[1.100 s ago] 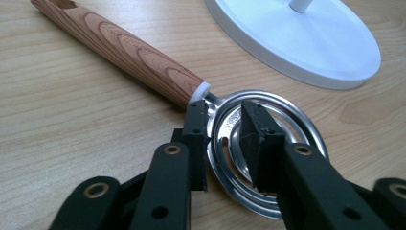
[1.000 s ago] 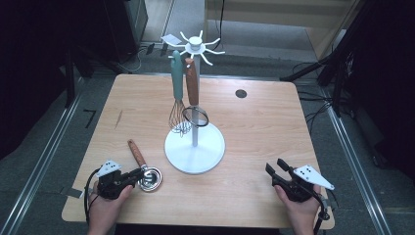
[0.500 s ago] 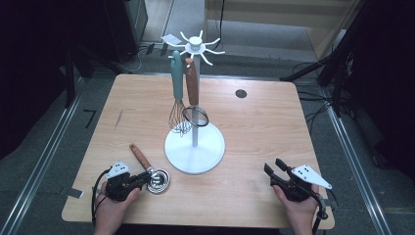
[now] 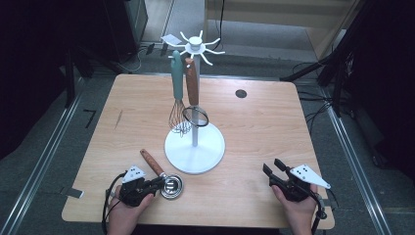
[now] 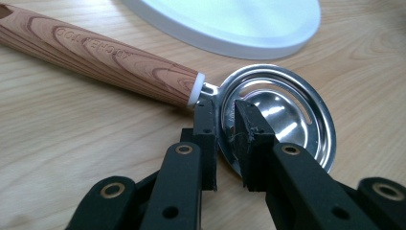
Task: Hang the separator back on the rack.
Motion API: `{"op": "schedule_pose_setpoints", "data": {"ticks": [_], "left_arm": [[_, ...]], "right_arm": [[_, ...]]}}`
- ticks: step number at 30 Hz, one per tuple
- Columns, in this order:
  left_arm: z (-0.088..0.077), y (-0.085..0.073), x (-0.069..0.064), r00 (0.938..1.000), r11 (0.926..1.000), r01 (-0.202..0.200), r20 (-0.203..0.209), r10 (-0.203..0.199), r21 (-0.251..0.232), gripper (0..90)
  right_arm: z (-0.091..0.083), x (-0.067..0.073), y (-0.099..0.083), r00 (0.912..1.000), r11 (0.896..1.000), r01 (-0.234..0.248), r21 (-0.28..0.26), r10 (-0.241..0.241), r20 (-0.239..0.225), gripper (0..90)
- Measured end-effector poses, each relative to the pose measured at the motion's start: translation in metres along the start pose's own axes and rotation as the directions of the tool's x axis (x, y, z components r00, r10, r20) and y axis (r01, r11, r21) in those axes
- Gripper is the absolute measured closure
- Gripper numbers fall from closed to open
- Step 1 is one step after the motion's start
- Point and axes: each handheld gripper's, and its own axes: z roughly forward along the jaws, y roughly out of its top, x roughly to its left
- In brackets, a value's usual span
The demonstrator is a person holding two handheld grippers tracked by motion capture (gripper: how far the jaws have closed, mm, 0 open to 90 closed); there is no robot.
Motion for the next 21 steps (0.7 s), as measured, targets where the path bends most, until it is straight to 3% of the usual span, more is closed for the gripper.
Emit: {"op": "schedule_pose_setpoints", "data": {"ticks": [3,4,5,7,11,14,21], "left_arm": [[0.001,0.000,-0.006,1.0000,0.9999,-0.009,-0.003,0.009,-0.005,69.0],[0.000,0.000,-0.008,0.9995,0.9998,-0.001,-0.032,0.000,-0.018,60.9],[0.000,0.000,-0.008,0.9995,0.9998,-0.001,-0.032,0.000,-0.018,54.4],[-0.002,0.000,-0.007,0.9986,0.9997,0.013,-0.050,-0.014,-0.021,49.4],[-0.001,0.000,-0.007,1.0000,1.0000,-0.001,0.000,0.001,-0.004,52.2],[0.003,0.000,-0.013,0.9993,0.9996,-0.023,0.028,0.023,0.016,64.5],[0.010,-0.001,-0.025,0.9986,0.9992,-0.037,0.040,0.036,0.017,69.9]], "right_arm": [[0.000,0.001,0.000,1.0000,1.000,-0.005,0.002,0.005,-0.001,49.0],[0.001,0.001,0.000,1.0000,1.000,-0.005,0.001,0.005,-0.002,49.0],[0.001,0.001,0.000,1.0000,1.000,-0.005,0.001,0.005,-0.002,49.0],[0.001,0.001,0.000,1.0000,1.000,0.000,0.001,0.000,-0.005,49.1],[0.002,0.002,0.000,1.0000,1.000,-0.005,0.005,0.005,-0.008,49.1],[0.003,0.003,0.000,0.9999,1.000,-0.006,0.004,0.006,-0.010,49.1],[0.004,0.003,0.000,0.9999,1.000,-0.001,0.006,0.001,-0.015,49.1]]}}
